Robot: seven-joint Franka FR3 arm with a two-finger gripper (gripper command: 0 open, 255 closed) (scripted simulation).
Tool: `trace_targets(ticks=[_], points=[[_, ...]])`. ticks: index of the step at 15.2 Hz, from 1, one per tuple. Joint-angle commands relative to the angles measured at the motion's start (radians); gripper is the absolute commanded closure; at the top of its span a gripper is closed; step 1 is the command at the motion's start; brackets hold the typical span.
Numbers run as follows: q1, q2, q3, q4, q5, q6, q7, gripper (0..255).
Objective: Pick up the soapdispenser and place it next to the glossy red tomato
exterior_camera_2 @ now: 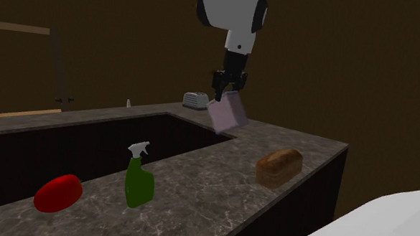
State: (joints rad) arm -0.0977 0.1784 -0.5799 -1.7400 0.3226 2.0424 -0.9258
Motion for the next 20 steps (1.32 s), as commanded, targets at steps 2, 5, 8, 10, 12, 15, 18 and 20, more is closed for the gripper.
trace_targets(ticks=[2, 5, 8, 10, 12, 15, 18, 20], points=[[0.056, -0.048, 0.023, -0.054, -0.043, 0.033, 0.084, 255], [0.105, -0.092, 0.05, -0.105, -0.083, 0.063, 0.168, 255], [0.149, -0.126, 0.08, -0.145, -0.119, 0.088, 0.252, 255], [0.176, -0.143, 0.102, -0.165, -0.14, 0.102, 0.307, 255], [0.202, -0.156, 0.125, -0.18, -0.158, 0.113, 0.362, 255], [0.239, -0.167, 0.158, -0.194, -0.182, 0.127, 0.443, 255], [0.274, -0.168, 0.193, -0.197, -0.202, 0.137, 0.521, 255], [0.297, -0.164, 0.216, -0.193, -0.213, 0.142, 0.572, 255]])
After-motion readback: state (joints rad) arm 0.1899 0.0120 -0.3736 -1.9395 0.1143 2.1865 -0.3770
